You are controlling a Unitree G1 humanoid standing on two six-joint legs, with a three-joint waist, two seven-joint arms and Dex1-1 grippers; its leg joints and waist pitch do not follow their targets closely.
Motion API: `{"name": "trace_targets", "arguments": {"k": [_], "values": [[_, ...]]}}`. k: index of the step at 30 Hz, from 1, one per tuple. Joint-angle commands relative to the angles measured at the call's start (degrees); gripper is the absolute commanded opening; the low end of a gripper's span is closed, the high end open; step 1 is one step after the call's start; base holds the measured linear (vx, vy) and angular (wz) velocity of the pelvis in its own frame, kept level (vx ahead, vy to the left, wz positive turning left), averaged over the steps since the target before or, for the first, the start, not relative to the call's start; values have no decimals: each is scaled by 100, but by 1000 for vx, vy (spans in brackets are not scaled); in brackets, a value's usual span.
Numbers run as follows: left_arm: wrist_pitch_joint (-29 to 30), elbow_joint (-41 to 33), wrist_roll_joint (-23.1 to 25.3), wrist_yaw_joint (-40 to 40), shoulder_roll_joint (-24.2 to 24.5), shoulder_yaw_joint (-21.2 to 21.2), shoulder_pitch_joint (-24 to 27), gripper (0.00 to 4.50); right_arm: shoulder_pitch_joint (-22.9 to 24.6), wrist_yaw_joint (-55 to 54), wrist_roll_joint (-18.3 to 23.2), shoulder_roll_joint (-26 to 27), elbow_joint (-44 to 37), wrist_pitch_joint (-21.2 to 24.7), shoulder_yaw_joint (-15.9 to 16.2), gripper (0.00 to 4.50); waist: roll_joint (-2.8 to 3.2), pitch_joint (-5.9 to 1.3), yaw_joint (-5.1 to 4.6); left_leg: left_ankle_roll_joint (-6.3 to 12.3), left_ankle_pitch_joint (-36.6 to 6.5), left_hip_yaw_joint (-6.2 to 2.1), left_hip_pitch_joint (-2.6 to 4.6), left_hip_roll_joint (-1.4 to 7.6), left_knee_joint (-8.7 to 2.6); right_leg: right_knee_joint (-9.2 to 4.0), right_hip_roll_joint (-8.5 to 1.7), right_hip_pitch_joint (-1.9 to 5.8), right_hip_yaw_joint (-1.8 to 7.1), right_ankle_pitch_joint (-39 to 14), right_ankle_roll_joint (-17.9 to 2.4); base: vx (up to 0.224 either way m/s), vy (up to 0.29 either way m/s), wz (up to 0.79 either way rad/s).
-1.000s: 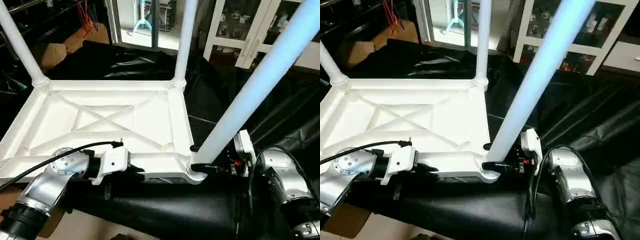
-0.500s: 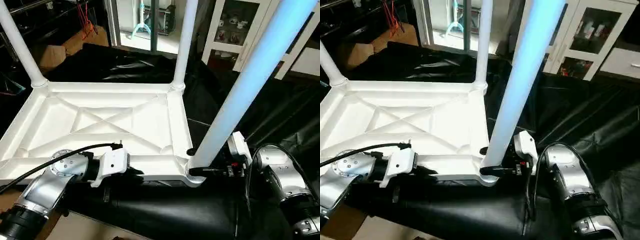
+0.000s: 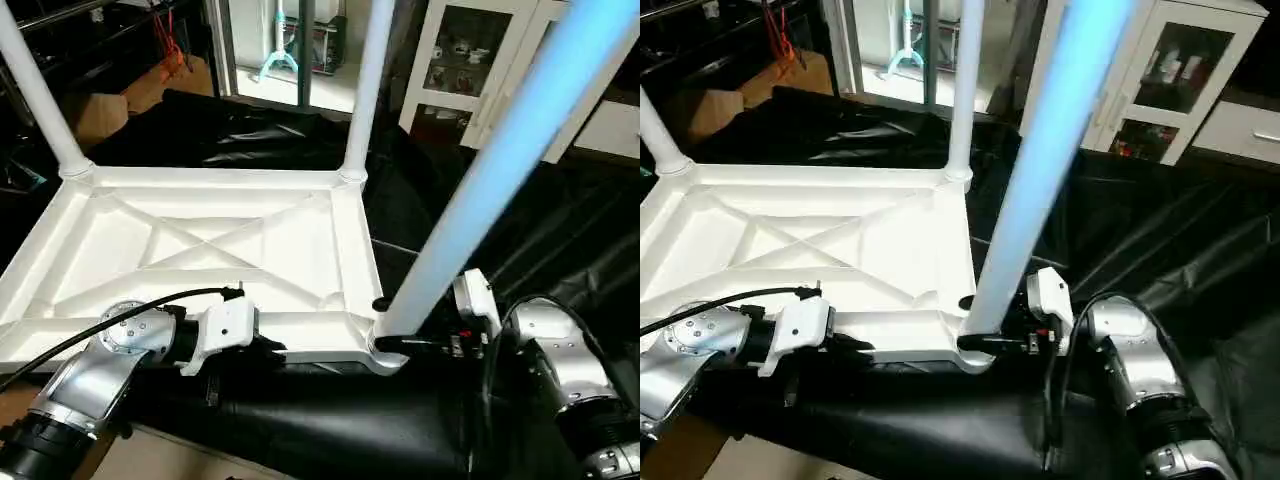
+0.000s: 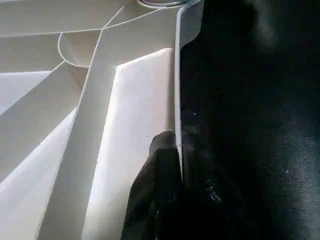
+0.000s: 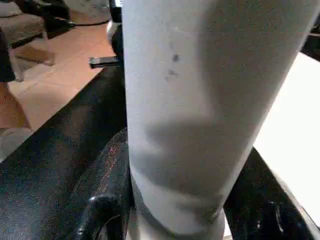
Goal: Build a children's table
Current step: Insert table leg to table base
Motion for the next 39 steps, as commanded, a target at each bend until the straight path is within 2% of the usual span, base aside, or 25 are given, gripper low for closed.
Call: {"name": "trace_targets", "arguments": {"k": [1,3,5,6,8,9,10,11,12,13,15,16,17,19,22,24,25,26,29,30,34,36,37,38,39], "values": [[394,-170,-273,76,-179,-85,96,0,251,-932,-788,-38,911,260,30,192,-22,-78,-53,276,-1295,-129,57,282,-389,-578,-421,73,295,-685,-1240,0,0,0],[810,-242,-168,348,-294,-95,8,0,106,-1909,-1050,146,1083,480,-25,192,-18,-55,-91,173,-1483,-139,66,284,-414,-604,-426,49,299,-1073,-1215,0,0,0],[1065,-269,-64,575,-405,-98,-61,0,11,-2516,-1250,258,1176,617,-19,192,-33,-21,-187,-66,-1820,-178,52,264,-449,-653,-444,33,298,-1825,-1054,0,0,0],[1196,-282,-1,727,-489,-98,-107,0,-34,-2842,-1312,351,1200,703,-40,192,-38,-23,-211,-107,-1961,-181,82,271,-436,-682,-450,8,320,-2051,-968,0,0,0],[1343,-306,45,883,-586,-86,-149,0,-74,-3166,-1349,450,1215,804,-76,192,-42,-2,-218,-132,-2093,-175,112,265,-435,-714,-446,-43,339,-2224,-911,0,0,0],[1901,-426,13,1272,-913,-35,-264,0,-200,-3959,-1441,695,1282,1092,-150,192,-51,-14,-227,-160,-2081,-191,108,269,-444,-714,-456,-30,346,-2294,-856,0,0,0],[1901,-426,13,1272,-913,-35,-264,0,-200,-3959,-1441,695,1282,1092,-150,192,-49,-12,-236,-176,-2040,-193,102,269,-456,-707,-448,-35,345,-2248,-858,0,0,0],[2264,-485,73,1570,-1127,-8,-340,0,-281,-4408,-1502,830,1356,1241,-177,192,-46,-10,-249,-186,-2042,-198,95,263,-462,-707,-442,-34,339,-2229,-871,0,0,0],[2949,-539,280,2373,-1708,34,-552,0,-487,-5477,-1366,1268,1662,1589,-389,192,-40,-15,-269,-232,-2039,-200,107,271,-470,-694,-427,-40,333,-2112,-890,0,0,0],[3218,-533,367,2760,-2002,53,-659,0,-587,-5977,-1208,1516,1836,1750,-562,192,-26,-24,-310,-304,-2038,-191,134,284,-468,-680,-428,-67,349,-1901,-987,0,0,0],[3484,-492,443,3257,-2538,10,-871,0,-747,-6653,-894,1944,2120,1834,-879,192,-36,-54,-311,-305,-2080,-198,135,268,-451,-680,-430,-50,341,-1727,-947,0,0,0],[3488,-491,446,3270,-2555,6,-877,0,-751,-6673,-886,1957,2127,1832,-889,192,-40,-46,-317,-282,-2082,-182,133,269,-451,-691,-418,-64,343,-1613,-940,0,0,0],[3536,-425,558,3569,-2883,-46,-1030,0,-833,-7046,-729,2228,2232,1792,-1092,191,-75,-61,-292,-211,-2022,-162,133,266,-442,-696,-412,-61,349,-1400,-923,0,0,0],[3533,-366,648,3728,-2995,-53,-1108,0,-864,-7231,-680,2349,2238,1756,-1191,191,-65,-82,-269,-159,-1858,-156,101,255,-439,-679,-398,-35,340,-1087,-880,0,0,0],[3497,-262,734,3873,-3009,-26,-1187,0,-887,-7381,-712,2433,2184,1689,-1243,191,-79,-87,-251,-110,-1663,-154,69,254,-442,-645,-392,-5,327,-683,-861,0,0,0],[3561,-267,814,3879,-2923,25,-1208,0,-917,-7340,-843,2482,2107,1662,-1220,191,-80,-106,-236,-51,-1333,-152,37,256,-424,-602,-391,32,313,-173,-889,0,0,0],[3635,-308,829,3899,-2914,30,-1200,0,-937,-7390,-881,2499,2121,1666,-1231,191,-38,-100,-229,-55,-1324,-155,35,254,-428,-599,-394,31,311,-134,-903,0,0,0],[3668,-332,841,3915,-2889,35,-1192,0,-946,-7436,-901,2507,2124,1657,-1240,191,-66,-87,-240,-53,-1383,-143,32,252,-432,-618,-390,22,310,-189,-904,0,0,0],[3685,-362,834,3901,-2798,32,-1157,0,-945,-7475,-948,2494,2110,1618,-1229,191,-44,-60,-241,-159,-1792,-162,55,261,-462,-671,-407,-15,314,-912,-817,0,0,0],[3603,-374,857,3849,-2692,-32,-1124,0,-926,-7418,-998,2479,2060,1561,-1185,191,-60,-58,-250,-190,-1859,-169,48,261,-466,-685,-413,-21,319,-1070,-772,0,0,0],[3524,-461,780,3616,-2578,-114,-1033,0,-882,-7018,-1014,2446,1911,1495,-1037,191,-33,-63,-263,-242,-1857,-178,45,276,-479,-673,-405,-28,321,-911,-761,0,0,0],[3178,-762,529,2788,-2204,-360,-819,0,-762,-5770,-727,2343,1526,1651,-857,191,-36,-65,-265,-172,-1795,-175,30,275,-474,-662,-402,-1,318,-710,-804,0,0,0],[2656,-1100,266,1836,-1670,-575,-538,0,-587,-4514,-374,2072,1073,1939,-662,191,-41,-70,-253,-43,-1702,-189,-4,267,-471,-662,-407,52,320,-519,-784,0,0,0],[2562,-1162,223,1653,-1543,-605,-474,0,-554,-4299,-301,1996,994,2005,-643,191,-31,-79,-269,101,-1526,-193,-36,281,-470,-641,-408,99,320,-192,-816,0,0,0],[2371,-1336,92,1124,-1124,-650,-263,0,-453,-3588,-61,1711,763,2264,-609,191,-21,-81,-278,173,-1425,-189,-22,280,-462,-634,-398,87,314,0,-872,0,0,0]]}}
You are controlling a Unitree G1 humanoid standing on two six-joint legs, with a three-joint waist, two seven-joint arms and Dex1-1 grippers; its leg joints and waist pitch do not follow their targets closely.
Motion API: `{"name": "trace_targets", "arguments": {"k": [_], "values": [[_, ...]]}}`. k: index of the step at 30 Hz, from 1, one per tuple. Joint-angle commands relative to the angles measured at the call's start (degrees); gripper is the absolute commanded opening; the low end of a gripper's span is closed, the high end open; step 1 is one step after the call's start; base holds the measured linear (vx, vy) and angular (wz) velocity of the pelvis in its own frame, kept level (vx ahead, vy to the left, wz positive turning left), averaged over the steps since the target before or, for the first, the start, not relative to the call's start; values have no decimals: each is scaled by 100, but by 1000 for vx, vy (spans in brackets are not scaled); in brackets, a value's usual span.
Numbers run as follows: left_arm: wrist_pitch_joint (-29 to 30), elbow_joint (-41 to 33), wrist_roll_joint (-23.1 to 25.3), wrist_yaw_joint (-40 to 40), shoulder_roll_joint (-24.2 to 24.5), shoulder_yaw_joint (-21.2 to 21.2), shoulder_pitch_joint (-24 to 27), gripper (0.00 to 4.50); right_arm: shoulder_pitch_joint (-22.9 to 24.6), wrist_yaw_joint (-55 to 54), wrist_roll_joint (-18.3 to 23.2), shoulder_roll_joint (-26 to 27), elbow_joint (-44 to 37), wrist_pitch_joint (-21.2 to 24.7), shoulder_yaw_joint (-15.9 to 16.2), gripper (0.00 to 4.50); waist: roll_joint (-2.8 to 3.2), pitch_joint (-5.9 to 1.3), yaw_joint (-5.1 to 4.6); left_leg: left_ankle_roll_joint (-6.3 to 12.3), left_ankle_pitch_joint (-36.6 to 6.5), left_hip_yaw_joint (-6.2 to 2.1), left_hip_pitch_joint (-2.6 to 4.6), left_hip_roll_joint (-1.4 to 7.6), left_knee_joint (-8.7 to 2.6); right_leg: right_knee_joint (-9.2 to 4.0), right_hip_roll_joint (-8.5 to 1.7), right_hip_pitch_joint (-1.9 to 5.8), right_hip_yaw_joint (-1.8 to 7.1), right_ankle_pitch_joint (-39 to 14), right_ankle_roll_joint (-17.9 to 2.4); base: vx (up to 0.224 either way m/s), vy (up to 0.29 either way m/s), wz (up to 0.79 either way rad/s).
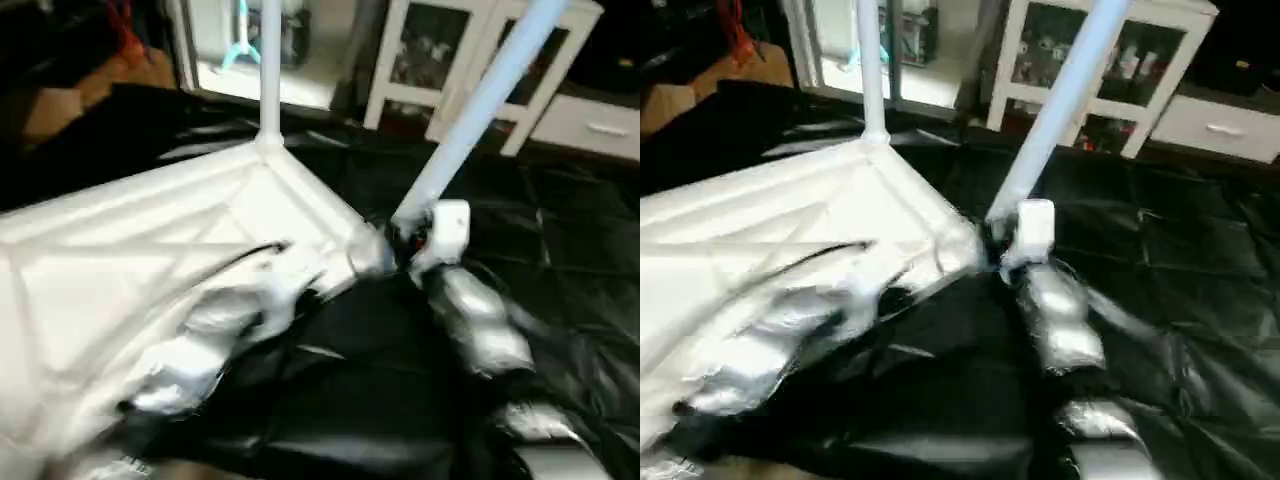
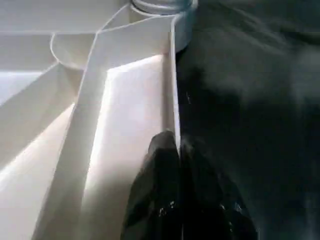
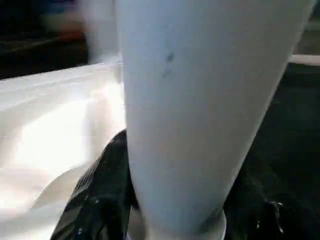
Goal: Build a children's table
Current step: Insert table leg to table base
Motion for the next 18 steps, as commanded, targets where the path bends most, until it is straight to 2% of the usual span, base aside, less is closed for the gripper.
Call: {"name": "trace_targets", "arguments": {"k": [1,2,3,4,6,8,9,11,13,18], "values": [[-449,-407,-415,-1326,252,-454,225,0,280,1338,250,-226,198,972,487,191,132,-138,33,249,-1311,-173,13,284,-400,-491,-411,116,300,118,-954,0,0,0],[-490,-390,-450,-1449,431,-374,308,0,318,1775,362,-436,146,1103,477,191,152,-147,30,354,-1001,-155,51,302,-386,-437,-393,123,275,589,-1210,0,0,0],[-557,-329,-498,-1569,605,-266,366,0,351,2257,399,-689,155,1160,500,191,146,-155,35,392,-824,-132,55,302,-359,-396,-397,134,271,894,-1358,0,0,0],[-557,-329,-498,-1569,605,-266,366,0,351,2257,399,-689,155,1160,500,191,149,-162,43,411,-712,-131,56,298,-353,-379,-397,146,264,1018,-1422,0,0,0],[-707,-135,-535,-1762,944,-34,404,0,417,3240,296,-1266,267,1223,689,191,131,-169,69,557,-457,-103,87,286,-304,-348,-397,148,252,1347,-1584,0,0,0],[-725,-85,-573,-1830,1028,63,388,0,454,3623,87,-1510,364,1011,874,191,122,-163,90,625,-448,-84,91,282,-296,-352,-405,151,258,1352,-1619,0,0,0],[-737,-75,-615,-1875,1071,98,378,0,480,3827,-59,-1627,401,867,967,191,111,-142,132,610,-573,-73,101,299,-310,-375,-435,136,268,1057,-1640,0,0,0],[-725,-99,-693,-1919,1094,113,367,0,517,3971,-379,-1765,446,459,1173,191,107,-142,153,546,-683,-73,109,307,-311,-388,-448,133,269,805,-1635,0,0,0],[-804,-101,-756,-1942,1109,63,355,0,505,3845,-694,-1816,527,-16,1346,191,108,-139,160,358,-844,-84,127,316,-330,-409,-452,124,272,357,-1594,0,0,0],[-980,-26,-726,-1911,978,15,323,0,453,3622,-723,-1633,615,-333,1319,191,102,-152,146,333,-794,-87,122,308,-330,-394,-431,140,280,498,-1595,0,0,0]]}}
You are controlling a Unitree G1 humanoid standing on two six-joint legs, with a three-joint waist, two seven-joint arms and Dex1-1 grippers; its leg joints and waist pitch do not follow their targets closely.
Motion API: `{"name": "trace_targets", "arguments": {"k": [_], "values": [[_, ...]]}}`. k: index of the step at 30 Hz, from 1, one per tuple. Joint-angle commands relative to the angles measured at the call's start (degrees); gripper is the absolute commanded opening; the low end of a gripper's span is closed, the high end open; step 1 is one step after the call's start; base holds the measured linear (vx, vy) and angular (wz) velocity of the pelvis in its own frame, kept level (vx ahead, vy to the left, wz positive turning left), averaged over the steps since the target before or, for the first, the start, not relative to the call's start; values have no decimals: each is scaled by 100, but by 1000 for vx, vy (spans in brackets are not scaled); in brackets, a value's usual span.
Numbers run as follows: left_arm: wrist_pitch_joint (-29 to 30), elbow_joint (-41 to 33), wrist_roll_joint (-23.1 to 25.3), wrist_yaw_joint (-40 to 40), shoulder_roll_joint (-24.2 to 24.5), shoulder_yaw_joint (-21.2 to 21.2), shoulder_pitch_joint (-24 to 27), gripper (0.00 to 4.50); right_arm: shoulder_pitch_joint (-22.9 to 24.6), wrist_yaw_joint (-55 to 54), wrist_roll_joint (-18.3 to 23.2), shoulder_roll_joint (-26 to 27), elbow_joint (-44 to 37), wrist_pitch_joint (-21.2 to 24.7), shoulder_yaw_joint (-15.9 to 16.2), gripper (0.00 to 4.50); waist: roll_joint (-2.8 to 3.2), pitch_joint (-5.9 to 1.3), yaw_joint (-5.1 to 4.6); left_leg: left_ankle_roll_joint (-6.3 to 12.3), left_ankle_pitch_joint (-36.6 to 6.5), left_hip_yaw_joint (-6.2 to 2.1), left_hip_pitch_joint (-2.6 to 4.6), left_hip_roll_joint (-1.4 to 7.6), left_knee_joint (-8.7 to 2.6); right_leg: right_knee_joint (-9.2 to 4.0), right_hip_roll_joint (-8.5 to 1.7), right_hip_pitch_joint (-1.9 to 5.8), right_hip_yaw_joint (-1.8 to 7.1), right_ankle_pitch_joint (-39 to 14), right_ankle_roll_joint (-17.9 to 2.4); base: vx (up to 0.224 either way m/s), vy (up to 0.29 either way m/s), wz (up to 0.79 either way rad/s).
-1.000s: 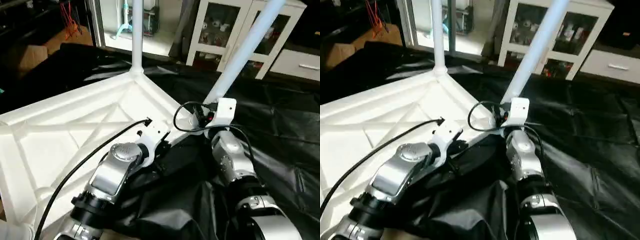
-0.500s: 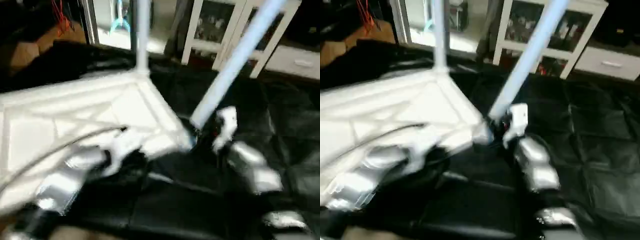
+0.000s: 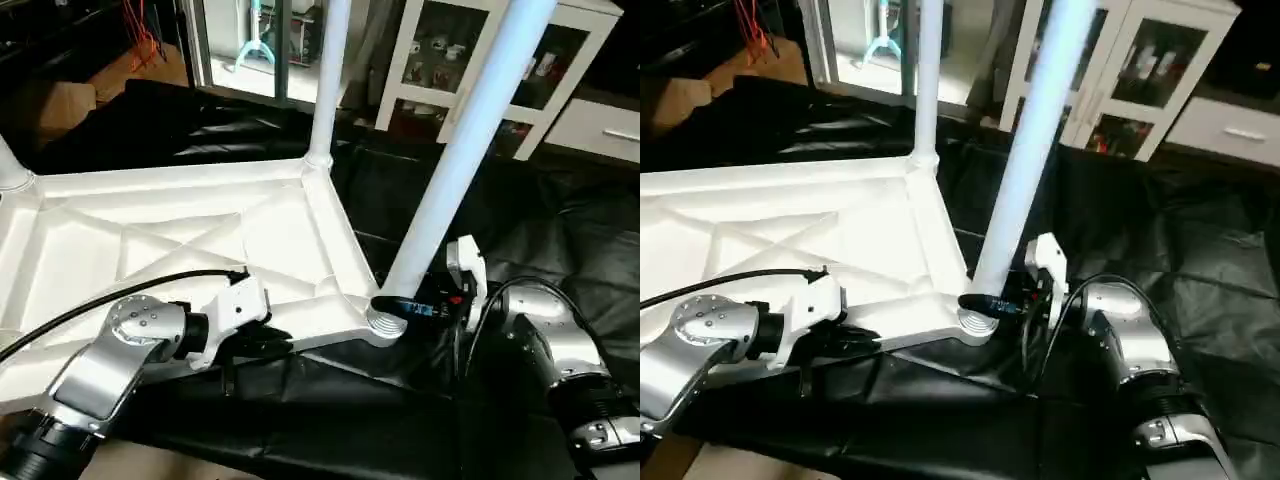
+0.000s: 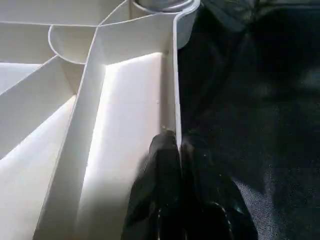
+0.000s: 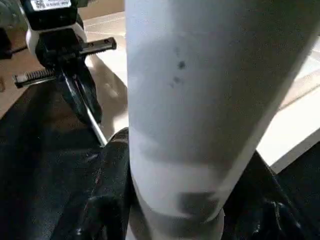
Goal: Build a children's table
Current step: Insert table leg to table base
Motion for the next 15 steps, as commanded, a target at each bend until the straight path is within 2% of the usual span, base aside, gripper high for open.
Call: {"name": "trace_targets", "arguments": {"k": [1,4,8,12,13,14,15], "values": [[-135,-3,-79,-130,-101,-132,-25,0,364,-232,-836,-7,565,-67,426,191,104,-152,-6,295,-794,-114,110,308,-342,-373,-421,120,275,527,-1583,0,0,0],[-147,2,-75,-106,-113,-148,-22,0,480,-260,-833,81,592,-199,447,191,100,-147,-1,276,-914,-113,113,307,-347,-390,-427,118,279,381,-1568,0,0,0],[-166,4,-76,-52,-110,-147,-9,0,646,-434,-878,171,584,-498,473,191,100,-161,1,279,-860,-118,108,307,-343,-383,-428,131,279,417,-1548,0,0,0],[-188,41,-20,3,-104,-144,0,0,717,-569,-996,185,499,-883,507,191,121,-153,-3,260,-936,-123,120,309,-355,-389,-417,125,269,386,-1556,0,0,0],[-194,66,4,29,-112,-142,-3,0,719,-676,-1022,205,500,-966,484,191,111,-131,-9,194,-1163,-125,132,311,-377,-425,-420,111,272,64,-1526,0,0,0],[-199,78,13,38,-118,-143,-4,0,719,-732,-1011,226,506,-979,456,191,111,-131,-9,194,-1163,-125,132,311,-377,-425,-420,111,272,64,-1526,0,0,0],[-205,85,15,38,-123,-144,-4,0,720,-765,-984,247,513,-960,427,191,106,-95,-13,92,-1504,-136,143,311,-410,-480,-430,94,280,-500,-1459,0,0,0]]}}
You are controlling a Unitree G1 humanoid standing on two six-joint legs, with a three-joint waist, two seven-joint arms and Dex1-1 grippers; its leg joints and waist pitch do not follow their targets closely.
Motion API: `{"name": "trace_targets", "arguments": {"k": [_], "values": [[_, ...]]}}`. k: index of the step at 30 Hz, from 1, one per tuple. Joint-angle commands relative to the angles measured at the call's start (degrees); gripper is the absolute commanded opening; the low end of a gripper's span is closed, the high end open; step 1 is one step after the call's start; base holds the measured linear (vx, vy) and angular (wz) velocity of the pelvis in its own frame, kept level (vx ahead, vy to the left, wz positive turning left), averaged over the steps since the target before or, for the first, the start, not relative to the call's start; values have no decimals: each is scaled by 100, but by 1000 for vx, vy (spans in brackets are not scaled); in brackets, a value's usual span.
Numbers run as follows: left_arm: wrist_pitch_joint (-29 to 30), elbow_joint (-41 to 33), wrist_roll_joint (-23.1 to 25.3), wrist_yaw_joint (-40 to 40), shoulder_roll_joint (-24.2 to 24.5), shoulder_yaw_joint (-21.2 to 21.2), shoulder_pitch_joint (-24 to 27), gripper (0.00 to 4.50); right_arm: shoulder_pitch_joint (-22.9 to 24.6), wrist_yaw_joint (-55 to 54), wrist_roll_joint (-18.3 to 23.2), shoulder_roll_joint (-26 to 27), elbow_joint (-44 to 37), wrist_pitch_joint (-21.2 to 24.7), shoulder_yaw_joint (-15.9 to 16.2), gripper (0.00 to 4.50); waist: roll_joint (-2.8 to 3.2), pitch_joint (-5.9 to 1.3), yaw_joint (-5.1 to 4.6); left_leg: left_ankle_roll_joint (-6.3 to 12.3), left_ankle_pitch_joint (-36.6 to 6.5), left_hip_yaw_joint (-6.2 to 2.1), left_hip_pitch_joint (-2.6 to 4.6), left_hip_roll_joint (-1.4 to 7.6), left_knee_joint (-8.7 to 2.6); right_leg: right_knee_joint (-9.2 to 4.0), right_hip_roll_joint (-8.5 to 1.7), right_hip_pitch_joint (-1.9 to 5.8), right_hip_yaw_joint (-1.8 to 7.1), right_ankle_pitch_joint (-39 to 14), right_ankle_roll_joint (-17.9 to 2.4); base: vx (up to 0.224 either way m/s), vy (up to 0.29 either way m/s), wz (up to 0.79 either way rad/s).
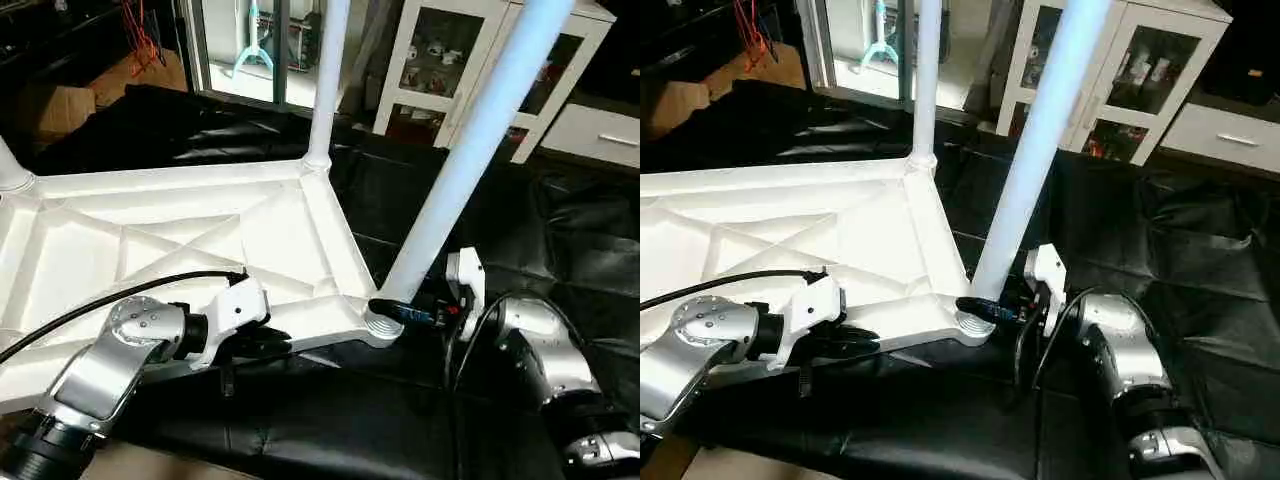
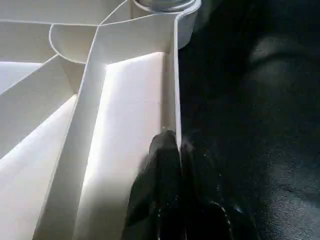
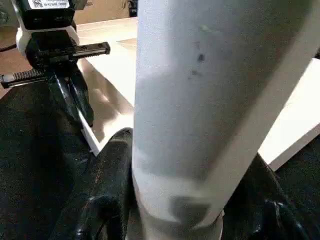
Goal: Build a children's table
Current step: Insert table leg to table base
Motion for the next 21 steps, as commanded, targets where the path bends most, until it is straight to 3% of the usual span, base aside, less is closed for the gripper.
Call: {"name": "trace_targets", "arguments": {"k": [1,9,10,12,13,16,17,18,19,20,21], "values": [[-112,-54,-29,-18,-109,-137,-13,0,383,-428,-970,24,452,-98,450,191,120,-77,-11,58,-1673,-145,71,306,-403,-506,-443,16,295,-848,-1389,0,0,0],[-14,21,47,253,-275,-149,-44,0,269,-1318,-923,272,574,103,225,191,128,-99,-20,10,-1578,-152,73,312,-416,-499,-434,-3,301,-739,-1357,0,0,0],[-14,21,47,253,-275,-149,-44,0,269,-1318,-923,272,574,103,225,191,131,-93,-23,-4,-1629,-152,77,313,-423,-506,-431,-13,302,-809,-1345,0,0,0],[239,162,338,825,-554,-214,-139,0,93,-2766,-1230,520,669,419,90,191,145,-77,-27,-98,-1758,-154,87,316,-438,-522,-437,-38,311,-1060,-1291,0,0,0],[270,179,360,890,-592,-213,-150,0,77,-2900,-1258,541,679,452,76,191,142,-52,-42,-237,-1974,-171,103,304,-457,-552,-445,-71,307,-1483,-1211,0,0,0],[923,456,735,2027,-1289,-197,-346,0,-117,-4591,-1577,855,847,923,-83,192,142,-65,-45,-391,-2041,-183,126,308,-456,-574,-458,-92,327,-1687,-1060,0,0,0],[1086,569,833,2416,-1536,-154,-395,0,-149,-4892,-1524,985,892,1043,-165,192,135,-71,-17,-365,-2119,-167,171,292,-429,-599,-457,-128,334,-1774,-1020,0,0,0],[1401,872,965,3212,-2138,-60,-512,0,-226,-5498,-1399,1277,1019,1268,-319,192,160,-71,-20,-377,-2118,-153,183,300,-427,-594,-457,-151,355,-1755,-1007,0,0,0],[1377,1157,953,3746,-2607,53,-597,0,-271,-5780,-1299,1481,1116,1366,-385,192,149,-69,-4,-377,-2117,-151,195,304,-423,-616,-461,-161,358,-1774,-979,0,0,0],[1364,1250,942,3870,-2759,66,-624,0,-286,-5877,-1275,1553,1155,1392,-397,192,137,-64,32,-373,-2203,-147,213,287,-407,-639,-449,-183,354,-1916,-874,0,0,0],[1347,1370,928,4030,-2955,81,-658,0,-304,-6000,-1244,1646,1205,1425,-412,192,138,-80,35,-366,-2182,-161,178,276,-408,-630,-457,-161,369,-1940,-803,0,0,0]]}}
